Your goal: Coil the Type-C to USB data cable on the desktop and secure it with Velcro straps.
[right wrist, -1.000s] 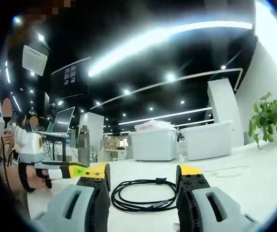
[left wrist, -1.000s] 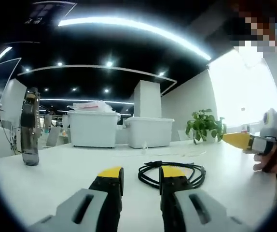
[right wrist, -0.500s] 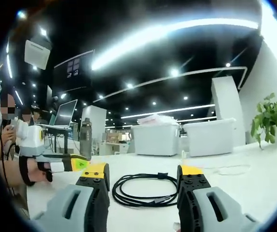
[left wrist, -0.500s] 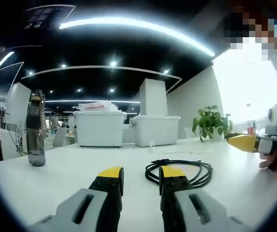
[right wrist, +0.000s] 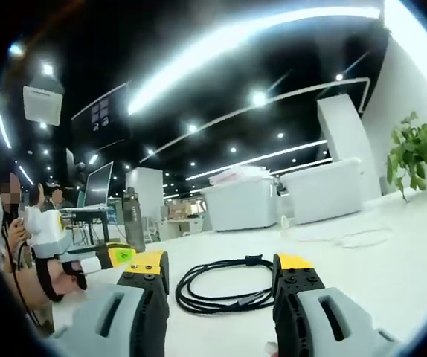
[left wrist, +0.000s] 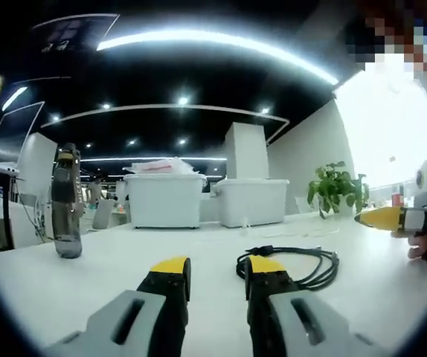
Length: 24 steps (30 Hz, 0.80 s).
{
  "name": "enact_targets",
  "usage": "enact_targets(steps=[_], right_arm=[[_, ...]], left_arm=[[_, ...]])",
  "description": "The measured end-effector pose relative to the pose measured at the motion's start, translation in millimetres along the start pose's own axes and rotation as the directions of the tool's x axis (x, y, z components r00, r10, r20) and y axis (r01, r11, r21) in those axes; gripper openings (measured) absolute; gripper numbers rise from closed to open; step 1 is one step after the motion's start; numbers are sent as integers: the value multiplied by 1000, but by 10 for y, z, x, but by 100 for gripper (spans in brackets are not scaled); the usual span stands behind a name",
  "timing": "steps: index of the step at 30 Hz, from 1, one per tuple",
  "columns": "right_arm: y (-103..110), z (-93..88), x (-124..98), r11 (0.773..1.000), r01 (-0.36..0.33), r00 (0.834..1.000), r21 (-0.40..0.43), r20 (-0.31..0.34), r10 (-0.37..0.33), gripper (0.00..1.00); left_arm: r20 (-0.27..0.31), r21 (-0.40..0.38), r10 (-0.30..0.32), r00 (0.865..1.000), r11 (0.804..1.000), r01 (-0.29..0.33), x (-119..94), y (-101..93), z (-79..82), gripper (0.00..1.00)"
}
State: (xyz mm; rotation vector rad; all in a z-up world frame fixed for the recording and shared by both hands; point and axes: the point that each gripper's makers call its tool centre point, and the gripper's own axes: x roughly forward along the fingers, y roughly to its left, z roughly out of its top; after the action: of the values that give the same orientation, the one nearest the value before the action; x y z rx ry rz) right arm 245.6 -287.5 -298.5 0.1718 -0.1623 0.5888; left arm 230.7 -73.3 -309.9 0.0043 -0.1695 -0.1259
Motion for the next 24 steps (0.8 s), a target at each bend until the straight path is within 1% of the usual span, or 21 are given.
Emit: enact_targets(steps=[3, 7, 10, 13, 17, 20, 24], right_arm=[[15, 4, 2, 1000, -3, 1000, -3, 3, 3, 55], [51, 1, 5, 999, -16, 1000, -31, 0, 16, 55], [68, -5, 10, 999, -26, 1000, -42, -3, 25, 55], [78, -16, 16, 998, -33, 999, -49, -9, 32, 55], [67, -22, 11, 999, -39, 999, -24, -14, 39, 55], [87, -26, 2, 999, -37, 999, -5, -12, 37, 55], [132, -46, 2, 999, -41, 999, -6, -17, 41, 55]], left_arm=[[-7, 11, 1, 1000, 1000, -1, 1, -8, -10, 31], [-14, 18, 3, 1000, 1000, -3, 3, -5, -21, 31], [-12, 12, 10, 1000, 1000, -10, 8, 16, -20, 31], [-5, -7, 32, 999, 999, -32, 14, 73, -11, 31], [-1, -24, 41, 999, 999, -41, 11, 100, -11, 31], [-14, -5, 33, 999, 999, -33, 17, 75, -33, 31], [-15, 0, 35, 999, 999, -35, 11, 82, -32, 31]])
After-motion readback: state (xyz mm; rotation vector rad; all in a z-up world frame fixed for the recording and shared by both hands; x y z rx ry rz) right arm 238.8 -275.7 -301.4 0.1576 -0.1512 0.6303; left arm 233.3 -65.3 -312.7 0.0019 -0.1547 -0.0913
